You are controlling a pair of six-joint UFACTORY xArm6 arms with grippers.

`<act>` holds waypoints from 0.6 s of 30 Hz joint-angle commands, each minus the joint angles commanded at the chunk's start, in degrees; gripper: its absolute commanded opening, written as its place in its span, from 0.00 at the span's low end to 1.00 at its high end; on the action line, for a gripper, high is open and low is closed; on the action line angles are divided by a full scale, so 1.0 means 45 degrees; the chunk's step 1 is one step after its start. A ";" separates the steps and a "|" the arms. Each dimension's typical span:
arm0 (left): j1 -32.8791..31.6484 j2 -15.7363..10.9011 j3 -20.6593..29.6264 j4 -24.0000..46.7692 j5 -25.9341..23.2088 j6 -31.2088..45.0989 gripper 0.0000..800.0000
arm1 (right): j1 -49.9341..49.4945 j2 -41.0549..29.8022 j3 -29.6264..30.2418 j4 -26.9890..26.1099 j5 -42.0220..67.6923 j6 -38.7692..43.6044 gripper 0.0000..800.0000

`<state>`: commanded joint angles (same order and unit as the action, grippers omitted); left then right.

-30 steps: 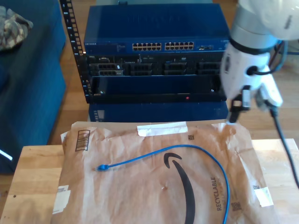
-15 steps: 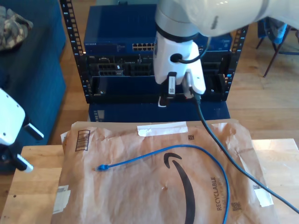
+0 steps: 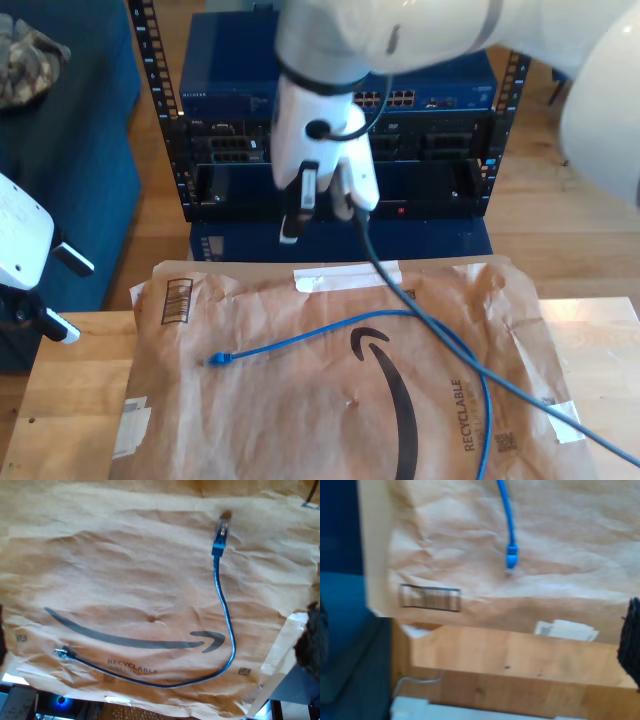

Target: Grab the cable and plug it in

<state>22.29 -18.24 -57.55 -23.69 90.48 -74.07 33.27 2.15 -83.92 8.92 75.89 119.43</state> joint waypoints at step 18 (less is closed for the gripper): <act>0.0059 0.0078 0.0078 0.0000 0.0000 0.0020 1.00 | 0.1504 0.2188 0.0801 -0.0215 -0.1504 0.0039 1.00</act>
<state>22.55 -17.89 -57.20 -23.69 90.48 -73.98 40.04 12.00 -80.32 7.96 69.12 119.60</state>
